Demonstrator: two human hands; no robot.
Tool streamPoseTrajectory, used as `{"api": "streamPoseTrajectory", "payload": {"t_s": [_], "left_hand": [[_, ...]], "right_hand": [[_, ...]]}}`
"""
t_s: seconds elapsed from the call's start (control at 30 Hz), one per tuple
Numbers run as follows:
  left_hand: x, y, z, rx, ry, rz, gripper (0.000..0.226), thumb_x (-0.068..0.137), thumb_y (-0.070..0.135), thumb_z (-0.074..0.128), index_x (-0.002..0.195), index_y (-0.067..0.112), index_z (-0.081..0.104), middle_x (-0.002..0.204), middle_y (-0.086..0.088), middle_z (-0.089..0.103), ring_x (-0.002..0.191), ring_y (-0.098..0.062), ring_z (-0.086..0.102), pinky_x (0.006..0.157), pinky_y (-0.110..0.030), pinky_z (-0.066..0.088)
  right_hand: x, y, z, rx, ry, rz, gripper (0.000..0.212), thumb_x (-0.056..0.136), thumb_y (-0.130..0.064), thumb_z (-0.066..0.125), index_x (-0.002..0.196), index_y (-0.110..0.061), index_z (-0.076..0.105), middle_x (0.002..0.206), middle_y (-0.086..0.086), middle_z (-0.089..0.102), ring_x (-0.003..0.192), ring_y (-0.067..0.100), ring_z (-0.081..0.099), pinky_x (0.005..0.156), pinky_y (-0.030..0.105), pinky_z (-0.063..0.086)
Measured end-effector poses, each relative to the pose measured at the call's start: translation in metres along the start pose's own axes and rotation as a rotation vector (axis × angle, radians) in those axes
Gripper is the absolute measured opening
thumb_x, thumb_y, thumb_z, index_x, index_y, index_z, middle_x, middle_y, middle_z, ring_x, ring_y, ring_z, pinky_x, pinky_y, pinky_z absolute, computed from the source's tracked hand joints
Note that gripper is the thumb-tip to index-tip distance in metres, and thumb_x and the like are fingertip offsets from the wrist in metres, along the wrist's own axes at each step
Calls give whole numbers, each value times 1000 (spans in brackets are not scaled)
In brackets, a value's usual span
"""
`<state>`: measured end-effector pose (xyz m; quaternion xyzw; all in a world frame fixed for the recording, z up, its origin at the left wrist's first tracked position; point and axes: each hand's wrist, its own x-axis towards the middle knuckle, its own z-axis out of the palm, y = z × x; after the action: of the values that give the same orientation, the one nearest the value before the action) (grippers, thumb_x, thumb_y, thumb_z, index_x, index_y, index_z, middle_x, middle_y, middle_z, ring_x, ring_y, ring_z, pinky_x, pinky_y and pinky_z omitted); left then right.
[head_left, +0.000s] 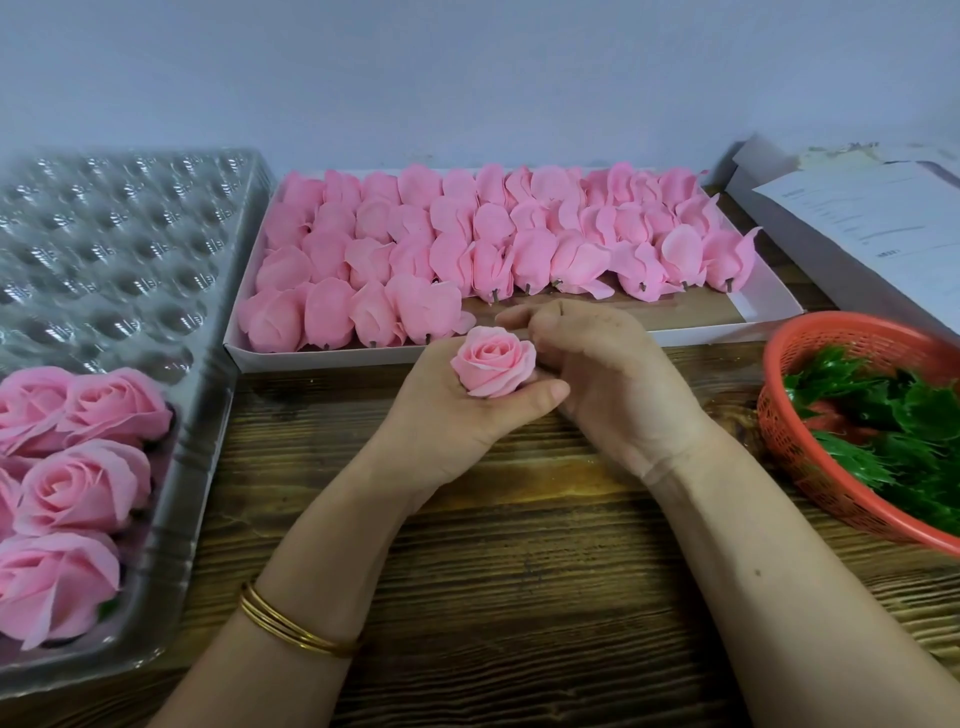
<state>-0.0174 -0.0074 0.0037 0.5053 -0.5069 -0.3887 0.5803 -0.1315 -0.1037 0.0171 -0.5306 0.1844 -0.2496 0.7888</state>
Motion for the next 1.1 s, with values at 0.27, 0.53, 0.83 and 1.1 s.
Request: {"api": "streamPoseTrajectory", "payload": {"t_s": [0.27,0.53,0.83,1.1], "left_hand": [[-1,2,0,75,25,61,40,86,6,72,71,43,67,65,24,63,66,7,60,65,-5,43],[0,0,-2,152,52,70,34,85,4,74,75,34,64,77,21,67,81,2,64,76,-11,47],[1,-3,-3,160,68,55,23,84,8,76,70,21,63,69,14,62,73,0,60,72,-14,46],[0,-4,-3,167,68,-25,22,84,8,76,76,26,66,75,14,67,78,-2,64,74,-17,48]], "right_hand": [[-2,0,4,-97,-9,29,44,82,-14,60,93,29,54,100,44,54,93,33,56,87,40,48],[0,0,4,-85,7,5,14,76,-7,61,69,4,66,82,5,71,87,13,67,83,25,54],[-1,-1,5,-45,-32,30,20,81,-2,58,65,-7,69,84,11,70,87,17,67,77,26,55],[1,0,7,4,122,8,3,73,-8,61,75,-8,64,81,5,69,81,18,66,75,30,54]]}}
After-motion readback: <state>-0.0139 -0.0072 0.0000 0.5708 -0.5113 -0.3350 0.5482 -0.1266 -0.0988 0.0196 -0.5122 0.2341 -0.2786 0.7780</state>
